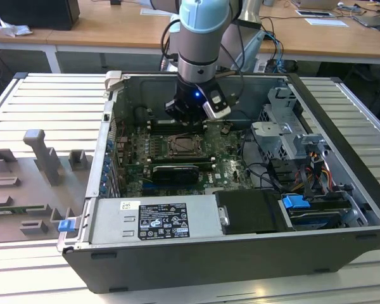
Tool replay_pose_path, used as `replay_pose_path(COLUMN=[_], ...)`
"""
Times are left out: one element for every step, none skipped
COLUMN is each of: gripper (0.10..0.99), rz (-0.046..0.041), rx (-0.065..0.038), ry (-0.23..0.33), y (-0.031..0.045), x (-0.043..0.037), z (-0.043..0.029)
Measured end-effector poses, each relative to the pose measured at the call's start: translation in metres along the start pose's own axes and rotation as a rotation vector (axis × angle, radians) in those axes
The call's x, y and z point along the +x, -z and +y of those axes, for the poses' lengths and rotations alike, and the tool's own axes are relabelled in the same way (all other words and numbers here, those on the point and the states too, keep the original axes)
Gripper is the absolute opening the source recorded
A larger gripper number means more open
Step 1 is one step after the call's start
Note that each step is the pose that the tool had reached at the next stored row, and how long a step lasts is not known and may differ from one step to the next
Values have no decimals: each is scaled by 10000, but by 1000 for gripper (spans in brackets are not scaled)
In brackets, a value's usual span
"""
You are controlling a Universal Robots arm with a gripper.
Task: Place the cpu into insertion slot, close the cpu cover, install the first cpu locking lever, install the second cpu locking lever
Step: 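Install the first cpu locking lever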
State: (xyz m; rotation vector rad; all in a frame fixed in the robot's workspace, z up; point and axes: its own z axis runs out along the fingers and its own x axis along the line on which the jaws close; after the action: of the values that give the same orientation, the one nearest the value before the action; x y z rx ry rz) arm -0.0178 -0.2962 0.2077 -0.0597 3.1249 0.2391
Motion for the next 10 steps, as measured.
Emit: replay_pose_path(gripper=[106,106,106,106,106,106,106,106,106,106], rz=[0,0,1,2,3,4,6,7,8,8], rx=[9,23,42,68,90,113,141,168,199,221], ry=[1,0,-1,2,1,1,1,1,1,1], y=[-6,-12,-17,-25,-30,-32,-35,-37,-41,-43], x=[-3,-5,-6,-6,-6,-6,-6,-5,-5,-5], z=[-1,-2,-3,-4,-5,-5,-5,-6,-7,-7])
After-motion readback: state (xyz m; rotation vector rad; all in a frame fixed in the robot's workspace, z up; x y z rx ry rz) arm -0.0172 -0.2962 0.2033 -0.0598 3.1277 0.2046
